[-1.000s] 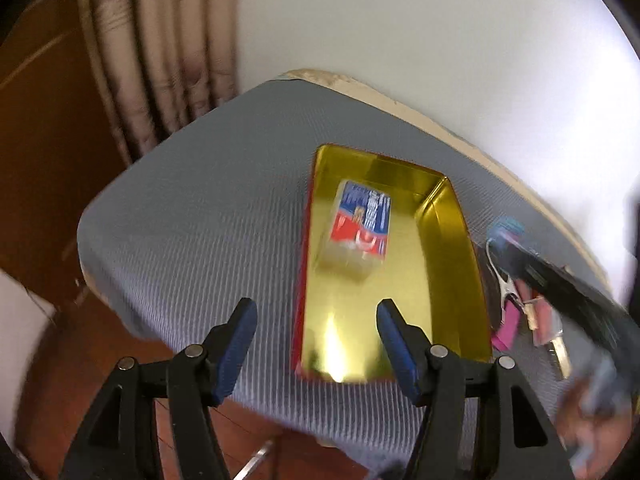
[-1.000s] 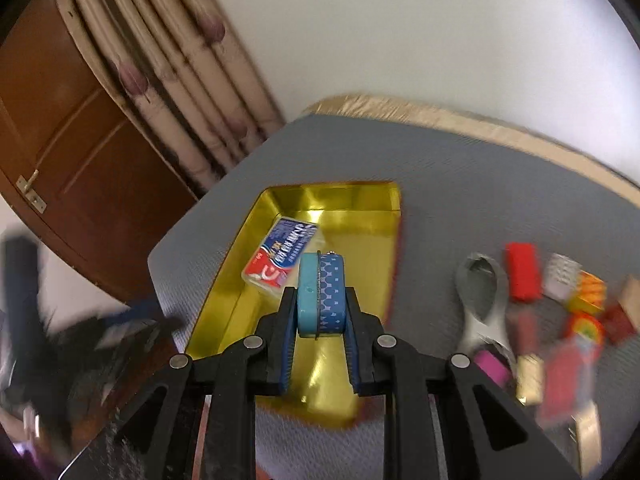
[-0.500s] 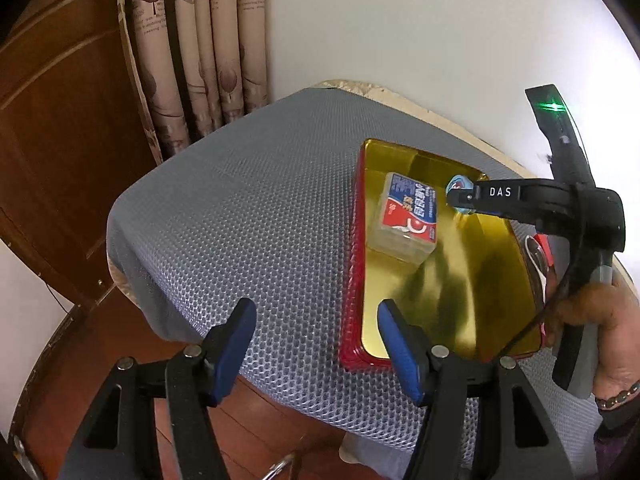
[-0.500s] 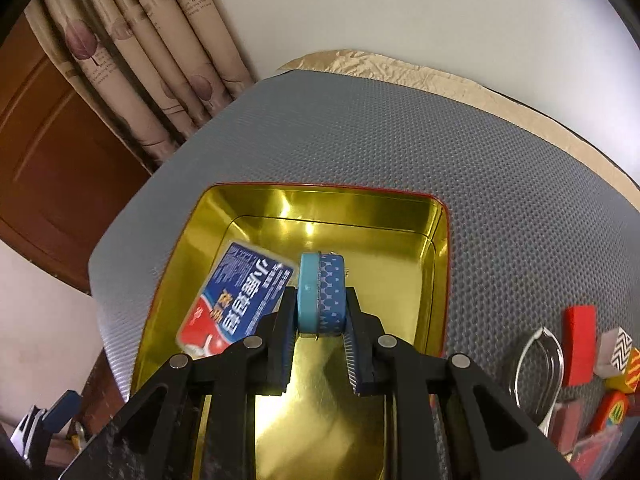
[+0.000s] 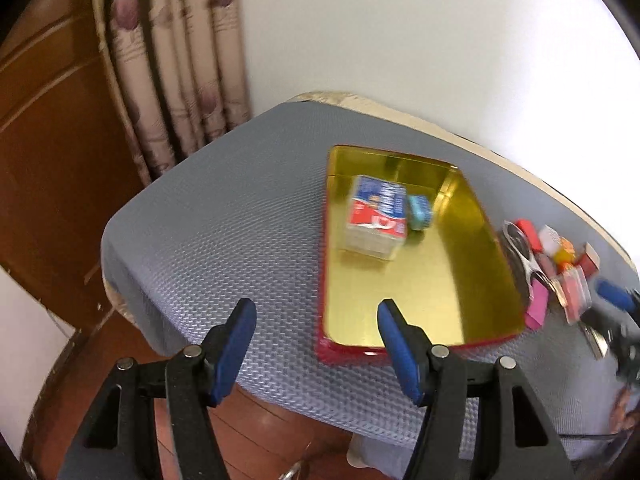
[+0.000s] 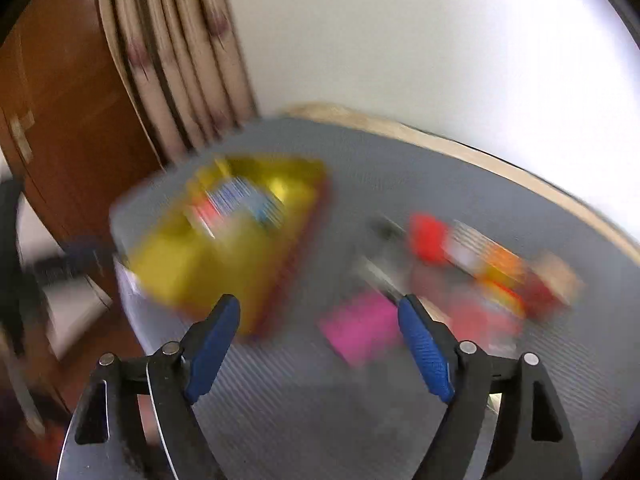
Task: Organize rigid objects
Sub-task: 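Grasp the gold lighter with the right tool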
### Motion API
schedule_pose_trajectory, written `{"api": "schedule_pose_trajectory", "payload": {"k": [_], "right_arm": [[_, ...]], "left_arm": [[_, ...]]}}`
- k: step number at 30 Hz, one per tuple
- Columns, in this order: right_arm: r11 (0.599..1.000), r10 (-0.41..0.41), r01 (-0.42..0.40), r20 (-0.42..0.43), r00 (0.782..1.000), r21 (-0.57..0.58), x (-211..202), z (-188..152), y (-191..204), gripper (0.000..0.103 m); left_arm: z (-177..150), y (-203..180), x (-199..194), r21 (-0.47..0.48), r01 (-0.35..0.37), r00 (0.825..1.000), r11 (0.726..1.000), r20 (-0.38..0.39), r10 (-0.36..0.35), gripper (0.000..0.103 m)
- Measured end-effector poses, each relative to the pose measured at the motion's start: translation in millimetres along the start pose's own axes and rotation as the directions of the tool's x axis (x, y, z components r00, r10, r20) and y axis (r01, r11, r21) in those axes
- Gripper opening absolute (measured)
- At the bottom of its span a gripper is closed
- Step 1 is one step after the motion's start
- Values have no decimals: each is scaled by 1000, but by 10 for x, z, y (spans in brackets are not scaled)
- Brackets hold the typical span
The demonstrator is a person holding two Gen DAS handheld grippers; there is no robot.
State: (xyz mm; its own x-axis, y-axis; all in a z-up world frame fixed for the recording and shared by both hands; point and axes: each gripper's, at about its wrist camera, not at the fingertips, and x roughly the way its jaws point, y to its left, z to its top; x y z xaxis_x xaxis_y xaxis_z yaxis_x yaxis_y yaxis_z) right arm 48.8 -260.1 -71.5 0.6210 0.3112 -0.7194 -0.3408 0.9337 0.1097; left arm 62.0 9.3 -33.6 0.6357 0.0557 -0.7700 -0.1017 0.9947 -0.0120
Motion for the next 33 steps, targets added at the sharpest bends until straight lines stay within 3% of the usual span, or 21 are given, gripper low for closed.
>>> {"api": "schedule_pose_trajectory", "payload": {"k": [3,5,7,9,13,17,21,23,26,30,33], "right_arm": [[994,-105,105,-119,987,-4,-213,-395,-552,79],[994,-102,109,-188,977,29,-238,-520,-826,78],[990,-133,141,-211,969,26,-233,-608,-1016,78],[992,-115,125,-224,968,32,-167,-609,-1136,71],[996,-91,95,-240,967,3,0,-570,-1129,67],[994,-106,100,-294,950,-37,257,-572,-1080,31],[994,-107,105,-279,954,-23,240,-583,-1095,26],[994,-98,105,-254,962,14,136,-636,-1138,26],[989,-59,81,-172,983,125,-119,-775,-1215,26],[967,-37,59,-93,995,247,-393,-1054,-1283,26],[959,-44,62,-69,997,278,-490,-1189,-1287,26]], "left_arm": [[-55,-244,-55,78,54,999,995,-1,-54,65],[-103,-434,-131,141,97,995,985,5,-99,65],[-148,-634,-222,214,135,990,967,15,-142,65],[-175,-773,-280,258,166,985,952,9,-174,65],[-196,-949,-332,274,213,976,938,-17,-217,65],[-118,-1049,-217,238,288,957,927,-109,-269,65],[-33,-1189,-204,243,337,940,909,-137,-312,65],[10,-1326,-205,262,390,920,883,-156,-360,65],[46,-1626,-133,324,495,868,806,-229,-441,65],[50,-2063,17,447,533,846,718,-262,-465,65],[90,-2296,197,482,594,804,644,-324,-498,65]]}}
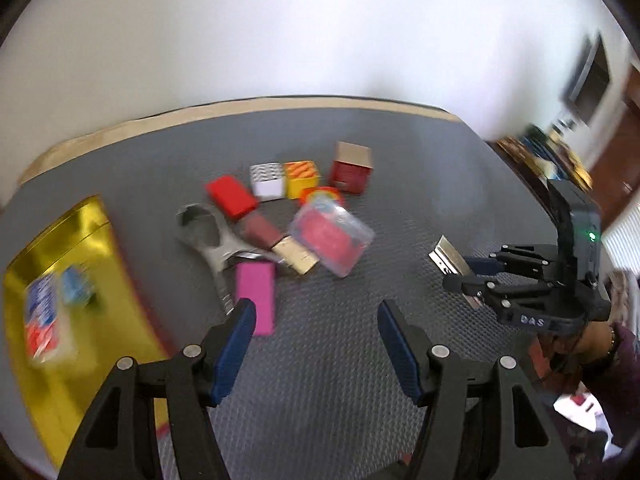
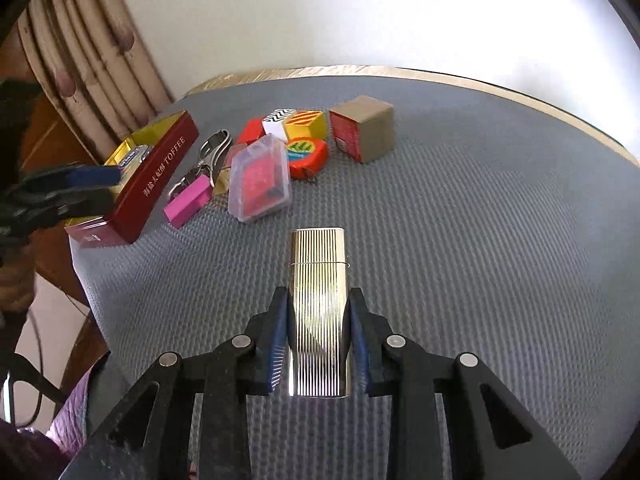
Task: Organize rigid objects
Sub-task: 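Grasp the gold lighter with the right tool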
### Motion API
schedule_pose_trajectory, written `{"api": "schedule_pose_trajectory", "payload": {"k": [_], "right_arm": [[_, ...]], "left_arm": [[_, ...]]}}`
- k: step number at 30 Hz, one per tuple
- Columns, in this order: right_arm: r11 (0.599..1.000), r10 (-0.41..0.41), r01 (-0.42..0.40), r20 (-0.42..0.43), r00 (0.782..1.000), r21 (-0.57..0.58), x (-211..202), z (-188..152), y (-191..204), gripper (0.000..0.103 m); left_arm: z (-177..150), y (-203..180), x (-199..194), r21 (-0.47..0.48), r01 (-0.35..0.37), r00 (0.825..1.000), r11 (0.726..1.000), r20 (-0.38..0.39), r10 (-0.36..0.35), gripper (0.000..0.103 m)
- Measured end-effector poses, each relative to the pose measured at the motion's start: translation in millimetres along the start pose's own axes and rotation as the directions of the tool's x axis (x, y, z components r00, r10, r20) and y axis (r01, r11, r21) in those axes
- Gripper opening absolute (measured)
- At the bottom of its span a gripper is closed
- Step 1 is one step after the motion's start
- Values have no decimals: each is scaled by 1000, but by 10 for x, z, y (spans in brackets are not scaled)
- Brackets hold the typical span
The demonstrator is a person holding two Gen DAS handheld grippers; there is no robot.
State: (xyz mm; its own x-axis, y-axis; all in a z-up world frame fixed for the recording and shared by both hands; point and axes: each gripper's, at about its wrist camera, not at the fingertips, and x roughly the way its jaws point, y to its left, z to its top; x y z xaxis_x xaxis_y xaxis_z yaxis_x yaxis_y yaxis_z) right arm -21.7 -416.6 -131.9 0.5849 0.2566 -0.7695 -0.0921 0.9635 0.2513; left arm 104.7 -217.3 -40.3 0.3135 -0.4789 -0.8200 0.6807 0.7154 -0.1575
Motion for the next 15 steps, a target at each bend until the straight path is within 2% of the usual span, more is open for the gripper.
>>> {"api": "schedule_pose_trajectory", "payload": {"k": [5,9,15], "right_arm": [[999,15,-16,14,1000,52,3,-72,-74,26],[995,44,-46,23,999,87,35,-58,-140,26],[991,77,-79,23,997,107,79,-39,-150,26]], "left_arm": [[101,128,333,8,25,997,1000,-79,-24,65],[118,191,494,27,-35,991,999,-129,38,65],[156,187,718,69,-66,977,995,-198,79,65]]}}
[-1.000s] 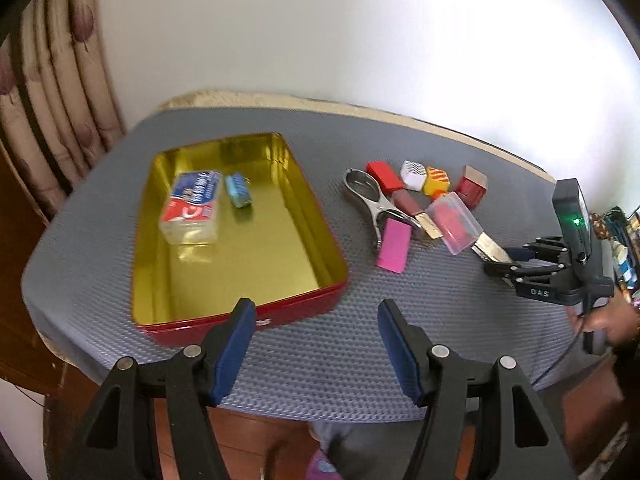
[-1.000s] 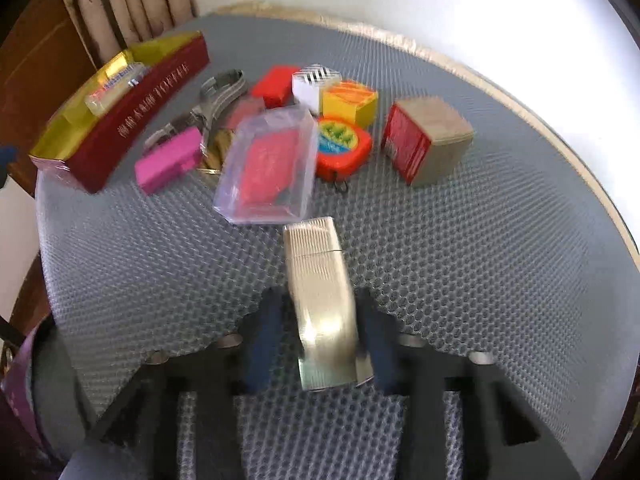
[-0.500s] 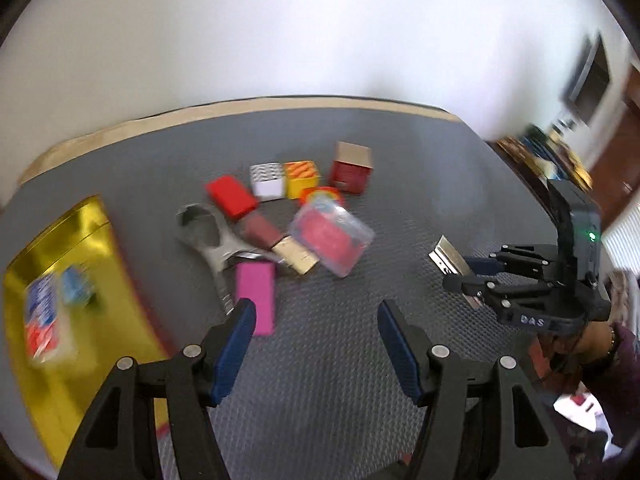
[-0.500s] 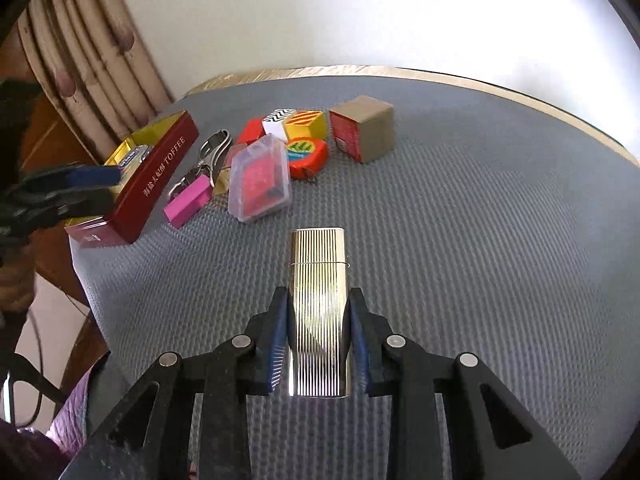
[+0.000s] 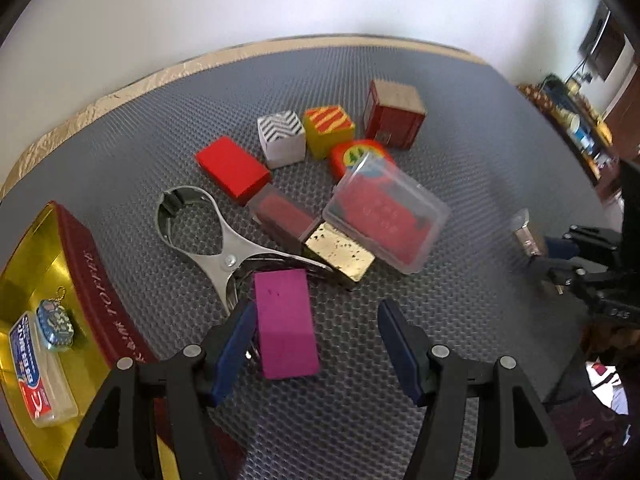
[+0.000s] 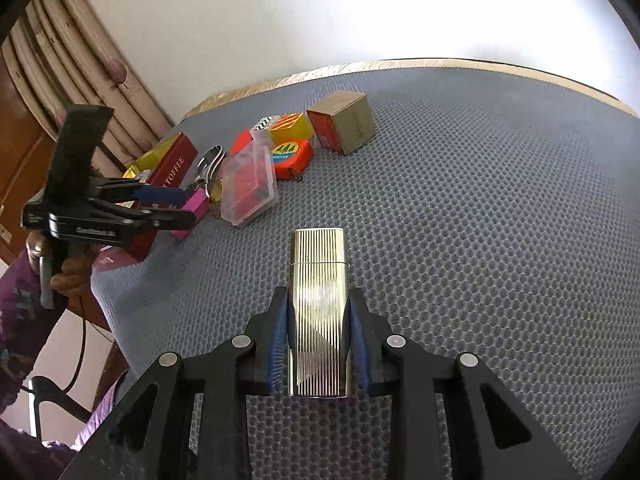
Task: Organize rigid objects
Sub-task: 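Grasp the gold lighter with the right tool, then place the pink eraser in the tin with the left tool while the right places the lighter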
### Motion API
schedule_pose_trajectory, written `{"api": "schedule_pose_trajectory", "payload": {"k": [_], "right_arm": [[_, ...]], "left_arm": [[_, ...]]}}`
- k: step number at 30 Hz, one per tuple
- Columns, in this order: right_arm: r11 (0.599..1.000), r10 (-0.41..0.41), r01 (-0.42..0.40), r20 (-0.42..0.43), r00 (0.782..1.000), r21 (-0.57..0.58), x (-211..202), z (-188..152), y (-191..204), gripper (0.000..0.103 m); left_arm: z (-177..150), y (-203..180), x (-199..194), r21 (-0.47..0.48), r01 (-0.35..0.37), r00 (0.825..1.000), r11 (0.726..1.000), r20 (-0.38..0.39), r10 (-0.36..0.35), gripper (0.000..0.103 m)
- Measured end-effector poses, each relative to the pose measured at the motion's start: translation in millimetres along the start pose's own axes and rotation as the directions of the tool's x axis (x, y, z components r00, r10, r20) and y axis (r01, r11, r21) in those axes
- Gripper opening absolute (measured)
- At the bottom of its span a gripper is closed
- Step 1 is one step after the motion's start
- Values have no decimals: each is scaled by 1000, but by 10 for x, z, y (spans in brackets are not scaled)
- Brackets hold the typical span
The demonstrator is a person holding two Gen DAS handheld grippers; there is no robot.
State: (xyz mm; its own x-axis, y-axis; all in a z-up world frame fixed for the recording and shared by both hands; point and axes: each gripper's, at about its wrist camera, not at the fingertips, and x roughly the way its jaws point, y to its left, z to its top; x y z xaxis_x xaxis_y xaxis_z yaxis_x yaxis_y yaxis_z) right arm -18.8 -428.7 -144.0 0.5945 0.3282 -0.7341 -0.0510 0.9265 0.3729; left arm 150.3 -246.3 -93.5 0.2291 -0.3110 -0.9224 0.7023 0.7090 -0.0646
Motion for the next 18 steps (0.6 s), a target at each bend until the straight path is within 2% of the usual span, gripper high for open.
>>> {"api": "schedule_pose_trajectory", "payload": {"k": [2,7,9,10,11,18], "right_arm": [[1000,6,-6,-2,1000,0,17,-3,9,26],[1000,8,-8,1,1000,0,54,1,41,26],[1000,3,-3,0,1000,-3,68,5,52,26],[1000,1,-1,-1,1000,-3,71,3,55,26],[1000,0,0,-3,1000,-3,84,2,53,26],[1000,-9,9,-2,1000,24,105,0,15,26]], "left_arm": [[23,5,84,1,-2,1000,1000,-26,2,65],[53,7,144,-4,10,1000,1000,-29,-10,65],[51,23,196,-34,36,999,999,-28,-37,59],[44,8,181,-30,8,1000,1000,-2,-8,43],[52,-5,179,-24,-7,1000,1000,-2,7,32],[-217,-37,-130,-126,31,997,992,69,-22,31]]}}
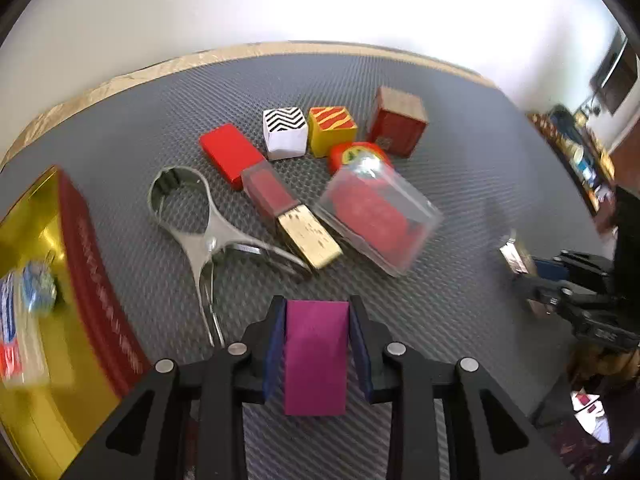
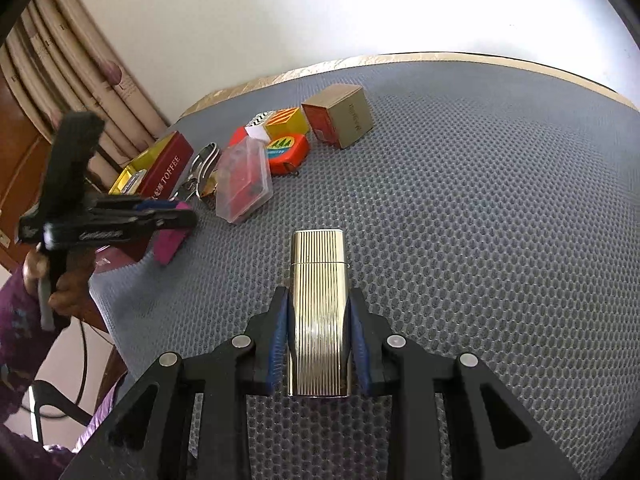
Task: Organize rigid objects
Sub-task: 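Place the pink eraser in the tin with the left tool while the right places the lighter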
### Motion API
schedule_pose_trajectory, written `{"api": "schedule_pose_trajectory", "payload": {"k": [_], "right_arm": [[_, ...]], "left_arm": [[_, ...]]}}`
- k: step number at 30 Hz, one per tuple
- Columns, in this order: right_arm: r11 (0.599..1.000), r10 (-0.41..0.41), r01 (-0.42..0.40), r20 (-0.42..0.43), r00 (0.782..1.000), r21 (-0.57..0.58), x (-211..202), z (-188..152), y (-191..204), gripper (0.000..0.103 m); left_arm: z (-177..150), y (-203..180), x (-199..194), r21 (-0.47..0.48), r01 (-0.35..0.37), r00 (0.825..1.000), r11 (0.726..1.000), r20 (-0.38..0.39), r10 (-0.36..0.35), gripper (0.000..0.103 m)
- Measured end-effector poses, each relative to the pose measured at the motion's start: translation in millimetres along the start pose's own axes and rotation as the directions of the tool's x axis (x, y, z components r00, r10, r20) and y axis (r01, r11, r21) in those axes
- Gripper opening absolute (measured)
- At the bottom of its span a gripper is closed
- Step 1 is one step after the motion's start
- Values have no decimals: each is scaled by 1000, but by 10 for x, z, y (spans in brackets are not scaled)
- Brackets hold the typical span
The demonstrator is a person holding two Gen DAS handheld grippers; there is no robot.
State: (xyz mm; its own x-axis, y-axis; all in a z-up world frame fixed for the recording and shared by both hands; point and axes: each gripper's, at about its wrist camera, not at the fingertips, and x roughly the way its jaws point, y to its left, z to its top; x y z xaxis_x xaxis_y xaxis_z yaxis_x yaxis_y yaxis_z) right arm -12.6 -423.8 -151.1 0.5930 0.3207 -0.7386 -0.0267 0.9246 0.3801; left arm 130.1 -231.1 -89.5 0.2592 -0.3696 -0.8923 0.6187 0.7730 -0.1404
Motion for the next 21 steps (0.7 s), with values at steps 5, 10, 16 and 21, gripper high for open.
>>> {"api": "schedule_pose_trajectory", "payload": {"k": [5,10,16,21], "right_arm": [[1000,-5,6,21,1000,-13,-97,26,64,26],[999,4,-3,34,999,-47,-188,60,218,26],[997,26,-23,43,999,-74,-235,107,437,27],[994,39,-35,35,999,-108,-229,152,658,26]], "left_arm": [[-321,29,-556,-92,12,997,996,80,-5,31],[-530,476,-1241,-230,-74,981,971,156,112,31],[-628,1328,-1542,-366,-216,951,905,132,280,31],[-692,1703,-1260,-437,-247,951,865,60,302,31]]}}
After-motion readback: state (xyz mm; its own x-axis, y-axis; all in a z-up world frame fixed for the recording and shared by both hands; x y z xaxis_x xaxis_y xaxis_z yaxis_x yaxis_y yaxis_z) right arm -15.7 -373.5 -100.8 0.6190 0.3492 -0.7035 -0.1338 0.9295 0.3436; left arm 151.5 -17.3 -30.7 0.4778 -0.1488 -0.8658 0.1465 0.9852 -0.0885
